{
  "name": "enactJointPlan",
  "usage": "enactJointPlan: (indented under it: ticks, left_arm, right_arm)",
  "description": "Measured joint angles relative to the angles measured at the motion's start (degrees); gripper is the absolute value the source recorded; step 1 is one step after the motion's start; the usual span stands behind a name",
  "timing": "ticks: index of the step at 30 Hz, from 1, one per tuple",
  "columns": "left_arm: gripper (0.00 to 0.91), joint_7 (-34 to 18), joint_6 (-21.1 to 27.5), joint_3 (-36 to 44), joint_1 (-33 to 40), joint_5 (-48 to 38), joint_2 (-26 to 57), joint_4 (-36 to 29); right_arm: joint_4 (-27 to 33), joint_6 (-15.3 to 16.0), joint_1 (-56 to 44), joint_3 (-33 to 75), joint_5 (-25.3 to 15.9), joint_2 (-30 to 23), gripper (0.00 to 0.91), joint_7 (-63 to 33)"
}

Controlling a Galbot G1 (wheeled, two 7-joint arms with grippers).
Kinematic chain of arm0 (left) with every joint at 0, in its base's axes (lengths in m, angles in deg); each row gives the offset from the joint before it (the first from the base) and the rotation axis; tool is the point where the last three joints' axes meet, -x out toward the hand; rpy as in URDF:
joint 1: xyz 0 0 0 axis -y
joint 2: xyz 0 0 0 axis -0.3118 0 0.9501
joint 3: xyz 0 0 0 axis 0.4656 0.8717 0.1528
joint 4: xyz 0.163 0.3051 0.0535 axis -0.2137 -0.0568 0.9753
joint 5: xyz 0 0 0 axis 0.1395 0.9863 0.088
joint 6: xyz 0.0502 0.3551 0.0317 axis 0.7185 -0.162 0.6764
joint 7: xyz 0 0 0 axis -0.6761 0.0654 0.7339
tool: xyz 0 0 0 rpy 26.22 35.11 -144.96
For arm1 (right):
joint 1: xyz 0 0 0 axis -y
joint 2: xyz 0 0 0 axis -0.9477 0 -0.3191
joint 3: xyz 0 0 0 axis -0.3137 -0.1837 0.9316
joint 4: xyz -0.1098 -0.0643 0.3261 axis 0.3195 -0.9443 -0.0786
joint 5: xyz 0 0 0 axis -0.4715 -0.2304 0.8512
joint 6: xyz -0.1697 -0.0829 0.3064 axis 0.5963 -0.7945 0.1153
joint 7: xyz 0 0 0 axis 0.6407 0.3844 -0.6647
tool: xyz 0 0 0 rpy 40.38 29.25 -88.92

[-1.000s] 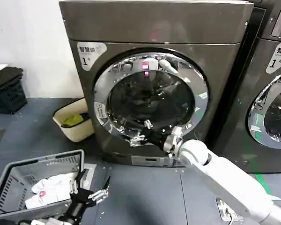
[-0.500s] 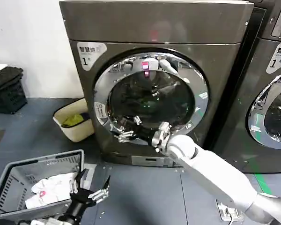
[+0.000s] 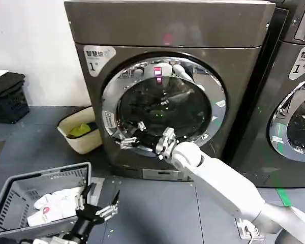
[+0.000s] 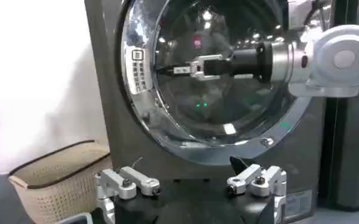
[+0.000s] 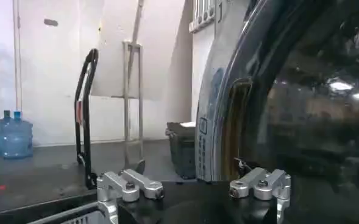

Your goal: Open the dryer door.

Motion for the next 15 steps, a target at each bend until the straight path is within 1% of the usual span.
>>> enactJointPlan:
  ticks: [15]
  left_arm:
    - [0.907,0.0,-0.1,0.0,-0.2,0.0,-0.1,-0.1]
  right_arm:
    - [4.1,-0.6,1.3,0.3,0.0,-2.5,0.907,1.9]
